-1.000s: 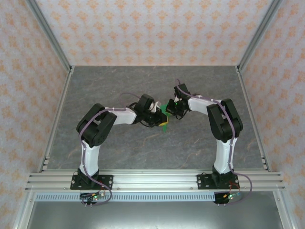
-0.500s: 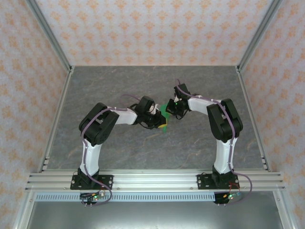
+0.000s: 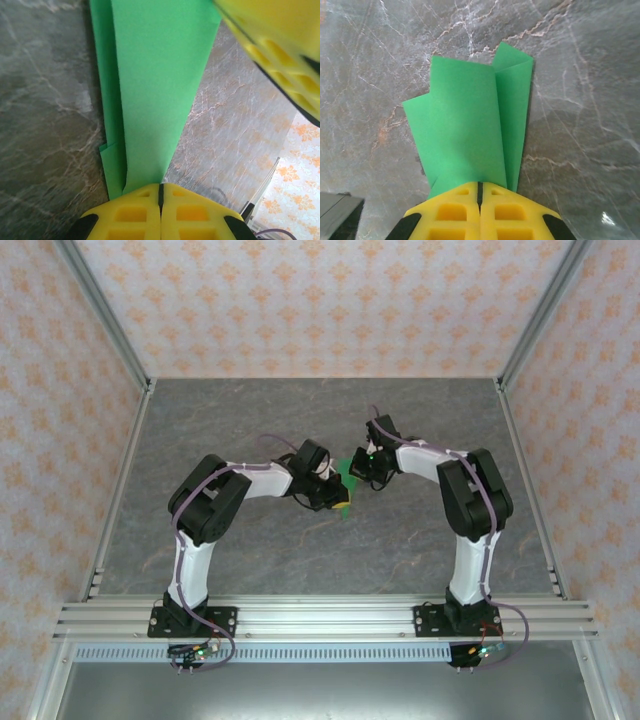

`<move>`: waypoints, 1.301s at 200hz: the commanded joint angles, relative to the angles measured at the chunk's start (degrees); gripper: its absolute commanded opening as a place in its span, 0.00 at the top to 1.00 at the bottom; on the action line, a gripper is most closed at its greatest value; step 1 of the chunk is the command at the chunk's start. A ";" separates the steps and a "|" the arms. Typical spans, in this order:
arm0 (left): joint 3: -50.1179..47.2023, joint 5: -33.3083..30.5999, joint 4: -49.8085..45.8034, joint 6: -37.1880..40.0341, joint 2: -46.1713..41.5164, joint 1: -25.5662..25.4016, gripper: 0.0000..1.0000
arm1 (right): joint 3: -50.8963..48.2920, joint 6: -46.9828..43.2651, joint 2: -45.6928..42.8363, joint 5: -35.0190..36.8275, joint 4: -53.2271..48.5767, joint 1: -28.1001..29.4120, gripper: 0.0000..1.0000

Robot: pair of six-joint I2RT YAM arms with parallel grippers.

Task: Fold a paper plane with a square sheet of paper (fold left side to right side)
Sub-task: Fold the wing for the fifth time at the center of the table.

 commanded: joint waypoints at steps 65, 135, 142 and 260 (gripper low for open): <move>0.82 -3.96 -9.85 0.69 4.35 -1.24 0.97 | -10.11 2.54 -9.70 -4.60 7.77 0.99 1.00; 1.05 -4.51 -10.52 0.51 4.26 -1.24 0.99 | -13.55 5.04 -7.21 -7.33 14.41 2.35 1.00; 0.99 -4.54 -10.59 0.52 4.26 -1.24 0.99 | -13.66 4.86 -7.16 -7.42 14.38 2.31 1.00; 0.94 -5.01 -11.65 0.42 4.55 -1.24 1.00 | -10.98 -1.19 -1.91 -0.55 10.45 2.39 1.00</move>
